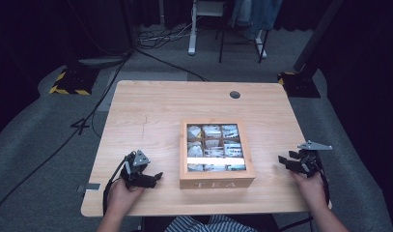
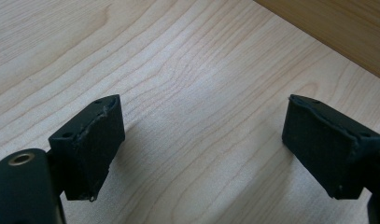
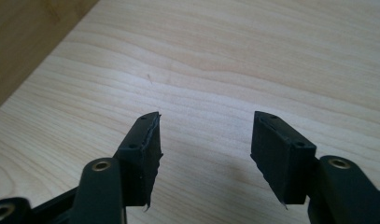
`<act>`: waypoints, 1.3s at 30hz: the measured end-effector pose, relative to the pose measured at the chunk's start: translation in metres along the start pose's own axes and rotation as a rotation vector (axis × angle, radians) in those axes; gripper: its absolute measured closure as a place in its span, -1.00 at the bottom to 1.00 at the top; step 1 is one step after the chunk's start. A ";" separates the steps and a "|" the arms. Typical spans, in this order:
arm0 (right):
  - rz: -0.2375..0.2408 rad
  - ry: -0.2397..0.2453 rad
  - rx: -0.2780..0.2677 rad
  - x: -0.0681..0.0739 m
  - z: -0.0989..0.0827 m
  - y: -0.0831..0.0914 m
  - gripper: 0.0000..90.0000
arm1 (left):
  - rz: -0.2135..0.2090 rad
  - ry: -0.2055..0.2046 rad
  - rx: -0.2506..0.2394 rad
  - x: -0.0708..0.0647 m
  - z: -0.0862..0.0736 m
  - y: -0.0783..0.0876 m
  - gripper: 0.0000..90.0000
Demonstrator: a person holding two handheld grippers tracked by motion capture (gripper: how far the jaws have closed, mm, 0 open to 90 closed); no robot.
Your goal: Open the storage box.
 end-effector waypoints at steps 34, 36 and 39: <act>0.258 0.023 -0.174 0.054 0.031 0.057 -0.05 | 0.008 0.004 0.000 -0.001 0.000 0.000 -0.69; 0.265 0.031 -0.170 0.059 0.032 0.059 -0.05 | 0.008 0.004 0.000 -0.001 0.000 0.000 -0.69; 0.289 0.045 -0.164 0.066 0.034 0.061 -0.05 | 0.008 0.004 0.000 -0.001 0.000 0.000 -0.69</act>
Point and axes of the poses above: each handheld gripper's, and its own axes: y roughly backward along the jaws, z roughly out of its top, x roughly to its left, the point moved 1 cm from there along -y, roughly forward along the jaws, and after that the axes turned 9 degrees about -x, right-handed, at the moved point
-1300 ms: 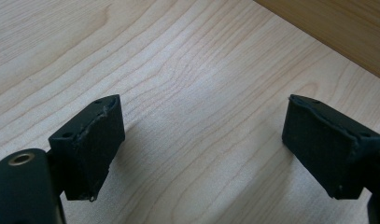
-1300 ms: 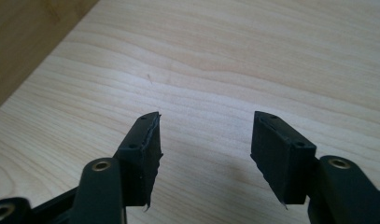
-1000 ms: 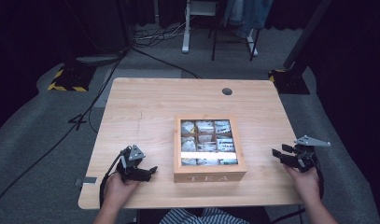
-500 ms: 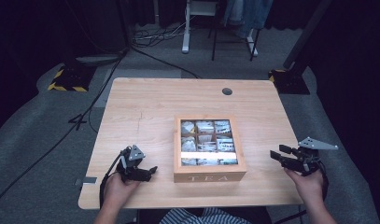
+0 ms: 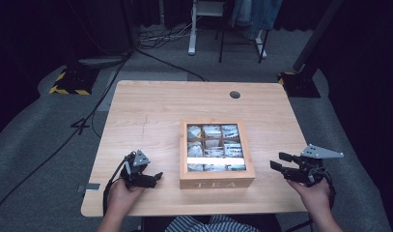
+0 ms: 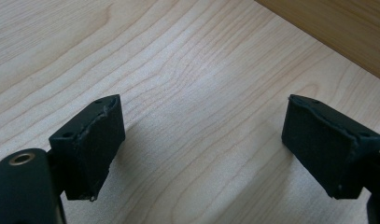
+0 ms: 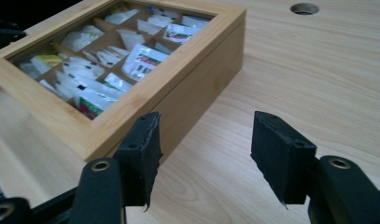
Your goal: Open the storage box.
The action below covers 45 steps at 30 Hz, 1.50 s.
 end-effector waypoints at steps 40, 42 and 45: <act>0.124 0.154 0.286 0.061 -0.012 -0.035 0.62 | 0.002 0.005 -0.002 0.000 0.000 0.000 -0.69; 0.129 0.149 0.286 0.060 -0.011 -0.033 0.71 | 0.002 0.005 -0.002 0.000 0.000 0.000 -0.69; 0.126 0.160 0.290 0.061 -0.011 -0.032 0.78 | 0.002 0.005 -0.002 0.000 0.000 0.000 -0.69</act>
Point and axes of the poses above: each handheld gripper's, and its own axes: y roughly backward along the jaws, z roughly out of its top, x roughly to its left, the point moved 1 cm from there along -y, roughly forward along the jaws, and after that the axes turned 9 degrees about -x, right-handed, at the moved point
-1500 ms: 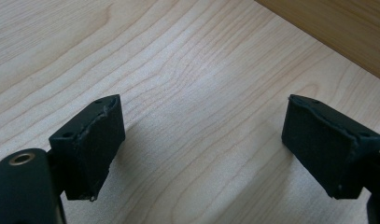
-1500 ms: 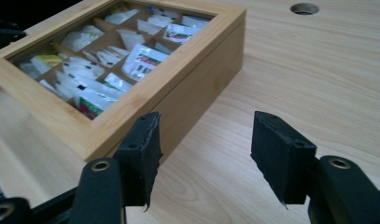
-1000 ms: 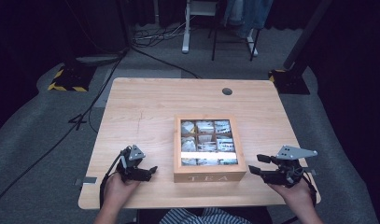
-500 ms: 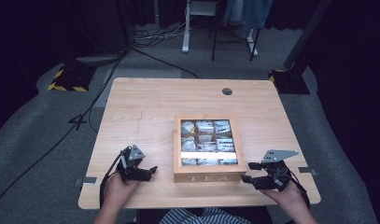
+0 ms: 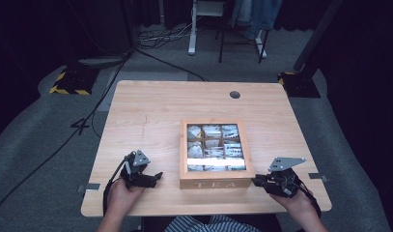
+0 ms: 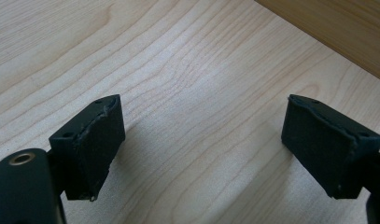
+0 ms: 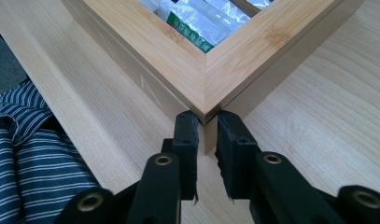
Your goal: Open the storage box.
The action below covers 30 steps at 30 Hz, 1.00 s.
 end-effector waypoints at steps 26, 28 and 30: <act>0.021 -0.062 -0.108 -0.002 0.006 0.018 1.00 | 0.006 0.009 -0.001 0.001 0.002 -0.003 -0.68; 0.019 -0.063 -0.126 -0.002 0.009 0.021 1.00 | 0.012 0.010 -0.001 0.001 0.003 -0.004 -0.68; 0.005 -0.056 -0.148 0.000 0.012 0.024 1.00 | 0.015 0.014 -0.003 0.001 0.004 -0.005 -0.68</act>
Point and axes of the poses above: each handheld gripper's, and its own axes: y roughly backward along the jaws, z roughly out of its top, x roughly to its left, the point moved 1 cm from there along -y, roughly forward along the jaws, and after that the axes turned 9 degrees about -x, right-handed, at the moved point
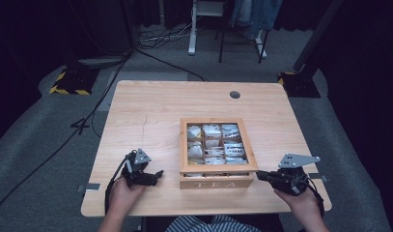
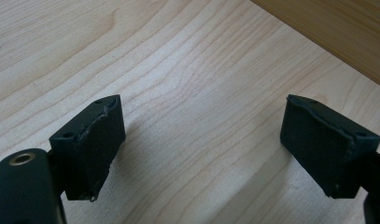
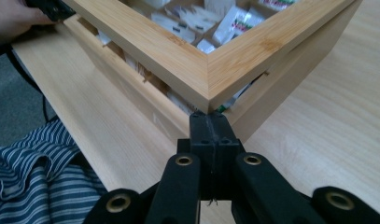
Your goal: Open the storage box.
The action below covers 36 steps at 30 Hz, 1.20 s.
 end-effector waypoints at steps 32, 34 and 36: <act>-0.030 -0.003 -0.187 -0.006 0.040 0.013 1.00 | 0.010 -0.001 -0.002 0.000 0.000 -0.001 -0.67; -0.034 -0.001 -0.197 -0.007 0.042 0.013 1.00 | 0.010 -0.003 -0.003 0.000 0.000 -0.001 -0.67; -0.039 -0.001 -0.206 -0.007 0.044 0.013 1.00 | 0.009 -0.005 -0.001 0.000 0.001 0.000 -0.67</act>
Point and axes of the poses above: each handheld gripper's, and its own axes: y roughly backward along the jaws, z roughly out of its top, x roughly to its left, the point moved 1 cm from there along -y, roughly forward along the jaws, and after that the axes turned 9 degrees about -x, right-handed, at the moved point
